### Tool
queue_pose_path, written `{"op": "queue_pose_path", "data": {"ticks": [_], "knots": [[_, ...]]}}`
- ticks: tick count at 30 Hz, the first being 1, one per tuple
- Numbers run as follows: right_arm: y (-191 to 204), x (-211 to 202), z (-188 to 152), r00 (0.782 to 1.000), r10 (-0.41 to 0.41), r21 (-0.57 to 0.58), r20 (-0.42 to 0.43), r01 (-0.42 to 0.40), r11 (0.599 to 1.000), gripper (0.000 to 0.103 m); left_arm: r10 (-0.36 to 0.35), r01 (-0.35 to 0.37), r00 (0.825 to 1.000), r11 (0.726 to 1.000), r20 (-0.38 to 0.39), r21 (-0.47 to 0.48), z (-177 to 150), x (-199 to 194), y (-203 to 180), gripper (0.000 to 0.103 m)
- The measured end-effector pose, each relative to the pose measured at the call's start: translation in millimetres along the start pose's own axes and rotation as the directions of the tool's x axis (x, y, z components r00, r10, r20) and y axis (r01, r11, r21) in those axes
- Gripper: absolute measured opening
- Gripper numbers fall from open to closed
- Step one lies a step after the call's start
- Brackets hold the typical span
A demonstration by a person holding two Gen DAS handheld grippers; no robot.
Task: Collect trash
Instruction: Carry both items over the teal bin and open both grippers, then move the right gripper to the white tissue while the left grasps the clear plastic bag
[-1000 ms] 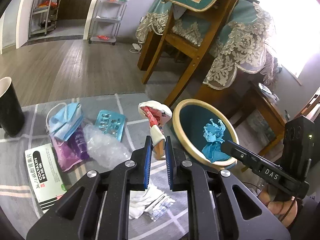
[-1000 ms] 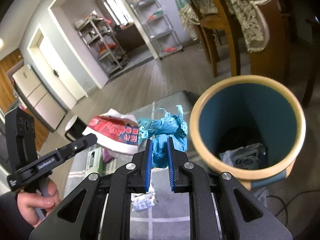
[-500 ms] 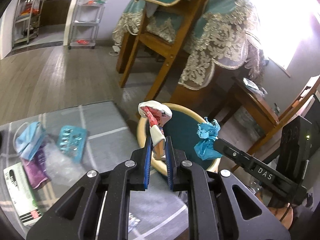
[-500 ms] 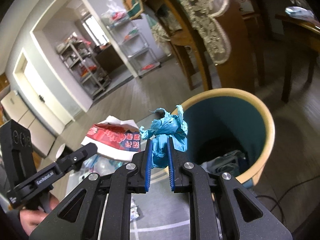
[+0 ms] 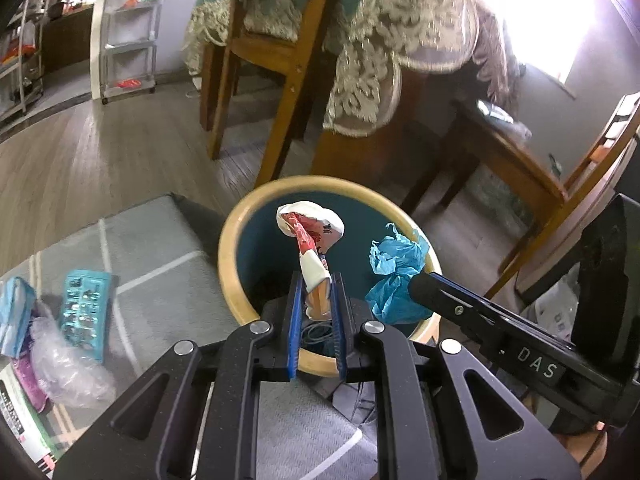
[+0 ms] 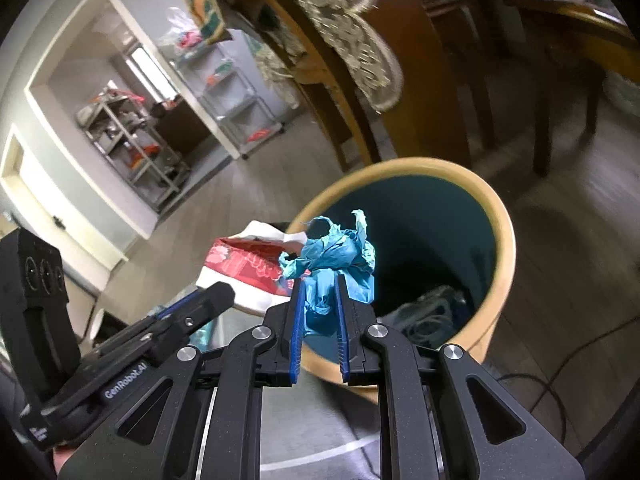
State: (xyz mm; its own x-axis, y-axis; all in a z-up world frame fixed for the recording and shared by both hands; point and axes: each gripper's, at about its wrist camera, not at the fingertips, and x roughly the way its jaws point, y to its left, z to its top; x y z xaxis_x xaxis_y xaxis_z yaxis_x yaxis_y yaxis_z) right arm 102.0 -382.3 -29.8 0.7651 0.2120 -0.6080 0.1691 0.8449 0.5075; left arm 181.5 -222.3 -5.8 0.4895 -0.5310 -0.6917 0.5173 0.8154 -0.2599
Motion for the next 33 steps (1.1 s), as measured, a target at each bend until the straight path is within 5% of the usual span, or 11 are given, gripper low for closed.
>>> {"op": "queue_pose_path", "data": {"ticks": [6,15,20,29,33], "knots": [[-12,13,-3,0.999,-0.025,0.034,-0.031,0.026,0.999,0.016,-0.013,0.011,0.998,1.000,-0.067,-0.029,-5,23,3,0.015],[-17,25,-5,0.997,-0.034,0.047,-0.069,0.037,0.998,0.017,-0.016,0.013,0.998,0.998,-0.062,-0.063,-13,17,15,0.019],[-15,28,-7,0.995,-0.045,0.046,-0.088,0.049,0.998,0.029,-0.030,0.024,0.998,0.994,-0.059,-0.103,-16,13,29,0.037],[-16,26,-8,0.996,-0.034,0.048,-0.078,0.038,0.998,0.033,-0.018,0.013,0.999,0.993,-0.037,-0.115,-17,-5,41,0.039],[-13,24,-8,0.997,-0.026,0.039,-0.073,0.029,0.999,0.040,-0.004,0.002,1.000,0.992,-0.016,-0.127,-20,-23,52,0.049]]}}
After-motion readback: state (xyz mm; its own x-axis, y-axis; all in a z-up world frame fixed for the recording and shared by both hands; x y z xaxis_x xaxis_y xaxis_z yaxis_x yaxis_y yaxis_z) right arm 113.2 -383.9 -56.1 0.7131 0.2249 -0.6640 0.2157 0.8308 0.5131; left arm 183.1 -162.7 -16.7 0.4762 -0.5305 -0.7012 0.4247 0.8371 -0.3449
